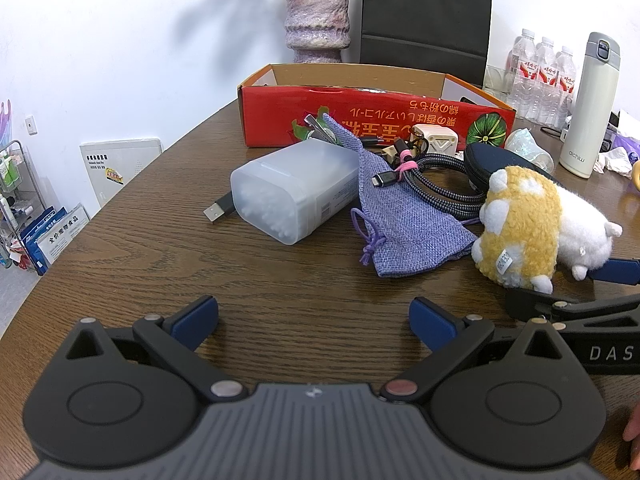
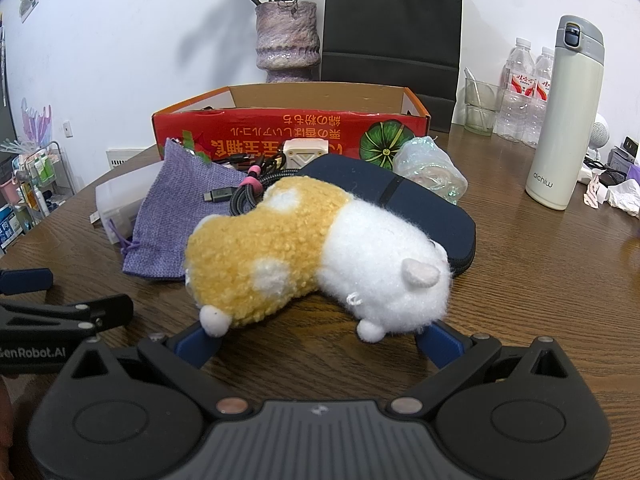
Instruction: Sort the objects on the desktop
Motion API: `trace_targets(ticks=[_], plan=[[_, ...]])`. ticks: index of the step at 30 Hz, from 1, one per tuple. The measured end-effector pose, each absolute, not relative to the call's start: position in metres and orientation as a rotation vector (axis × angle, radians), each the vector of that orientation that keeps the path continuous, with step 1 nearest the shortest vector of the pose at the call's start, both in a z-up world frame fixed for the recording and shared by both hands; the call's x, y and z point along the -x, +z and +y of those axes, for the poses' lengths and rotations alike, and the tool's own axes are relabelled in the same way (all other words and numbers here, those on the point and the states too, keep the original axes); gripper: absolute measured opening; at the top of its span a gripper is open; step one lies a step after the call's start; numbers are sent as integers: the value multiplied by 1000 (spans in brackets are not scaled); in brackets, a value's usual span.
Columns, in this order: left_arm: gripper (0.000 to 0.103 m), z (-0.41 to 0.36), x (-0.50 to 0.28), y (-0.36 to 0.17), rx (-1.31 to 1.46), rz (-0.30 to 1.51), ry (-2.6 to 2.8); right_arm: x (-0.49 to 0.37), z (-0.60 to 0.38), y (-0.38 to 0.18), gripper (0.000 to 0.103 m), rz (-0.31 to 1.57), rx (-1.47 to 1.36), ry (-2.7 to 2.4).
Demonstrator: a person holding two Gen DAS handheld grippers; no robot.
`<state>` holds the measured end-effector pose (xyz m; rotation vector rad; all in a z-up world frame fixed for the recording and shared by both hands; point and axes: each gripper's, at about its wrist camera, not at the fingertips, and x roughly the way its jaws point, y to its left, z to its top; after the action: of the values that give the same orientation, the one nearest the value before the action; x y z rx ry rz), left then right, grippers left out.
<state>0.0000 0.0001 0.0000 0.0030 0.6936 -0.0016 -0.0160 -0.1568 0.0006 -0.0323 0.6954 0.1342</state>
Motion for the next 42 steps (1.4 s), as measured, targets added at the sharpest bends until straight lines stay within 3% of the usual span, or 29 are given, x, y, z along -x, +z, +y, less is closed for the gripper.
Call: trace_targets(ticks=[27, 35, 42], plan=[[103, 9, 7, 8, -57, 646, -16, 39, -160, 4, 103, 704, 27, 178], [103, 24, -25, 42, -43, 513, -29, 48, -185, 46, 103, 534, -28, 208], [83, 32, -76, 39, -24, 561, -102, 2, -199, 43, 97, 577, -71, 177]])
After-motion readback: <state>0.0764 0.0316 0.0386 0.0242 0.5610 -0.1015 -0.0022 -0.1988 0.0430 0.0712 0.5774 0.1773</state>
